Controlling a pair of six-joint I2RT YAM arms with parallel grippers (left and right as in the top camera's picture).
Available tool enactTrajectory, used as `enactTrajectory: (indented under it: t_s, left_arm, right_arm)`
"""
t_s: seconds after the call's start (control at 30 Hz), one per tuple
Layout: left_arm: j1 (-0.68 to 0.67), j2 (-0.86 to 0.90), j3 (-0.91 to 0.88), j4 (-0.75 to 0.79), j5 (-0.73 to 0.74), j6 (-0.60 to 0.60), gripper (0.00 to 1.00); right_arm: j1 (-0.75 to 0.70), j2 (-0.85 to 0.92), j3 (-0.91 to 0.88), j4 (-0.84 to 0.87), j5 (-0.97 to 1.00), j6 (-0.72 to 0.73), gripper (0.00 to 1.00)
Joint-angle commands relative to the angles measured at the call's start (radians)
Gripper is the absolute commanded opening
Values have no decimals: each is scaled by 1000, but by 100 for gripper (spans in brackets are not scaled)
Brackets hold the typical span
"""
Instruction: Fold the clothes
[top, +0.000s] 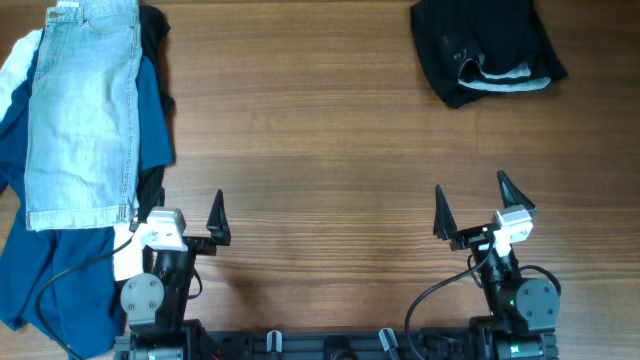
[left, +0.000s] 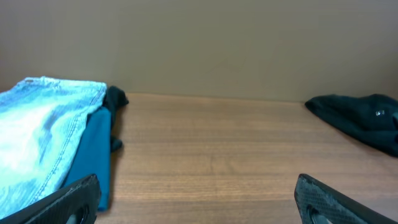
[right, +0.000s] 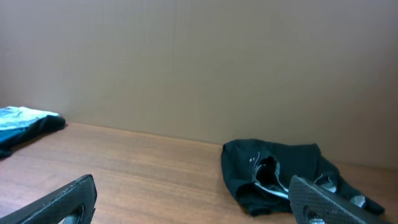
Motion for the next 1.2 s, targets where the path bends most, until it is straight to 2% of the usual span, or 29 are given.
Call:
enactTrajectory:
  t_s: [0.0,0.13,0.2,0.43,0.57,0.6,0.73,0.87,0.93,1.0,1.07,1.17]
  left_arm:
    - [-5,-6,-6,34,56,-6,100]
    - [-4,10,33,27,62,-25,100]
    - [-4,59,92,14,53,-24,100]
    - [-4,437,386,-106,43,-24,100]
    - [-4,727,644,-257,43,-24,100]
    - [-4,791,710,-309,43,-24,100]
    - [-4,1110,1057,-628,43,-24,100]
    - [-4,1337,1329,-874,48,-24,100]
    - [-4,1388,1376,-895,51,-24,100]
    - [-3,1411,1379,-867,40,31,100]
    - [-2,1427,1379,-820,56,32,100]
    - [29,1465,1379,-748,59,31,100]
  right_arm:
    - [4,-3,-1,24,0,-6,100]
    - [4,48,31,85,-5,-10,100]
    - [4,140,79,115,-27,-12,100]
    - [4,616,343,217,-155,-16,100]
    - [4,973,620,194,-313,-14,100]
    - [4,1041,689,152,-333,-11,100]
    - [4,1368,1107,-219,-410,-44,100]
    - [4,1566,1397,-523,-492,-93,100]
    - [4,1628,1475,-628,-492,-101,100]
    - [4,1698,1547,-761,-500,-142,100]
    - [4,1746,1566,-837,-500,-145,100]
    - [4,1764,1566,-803,-502,-114,100]
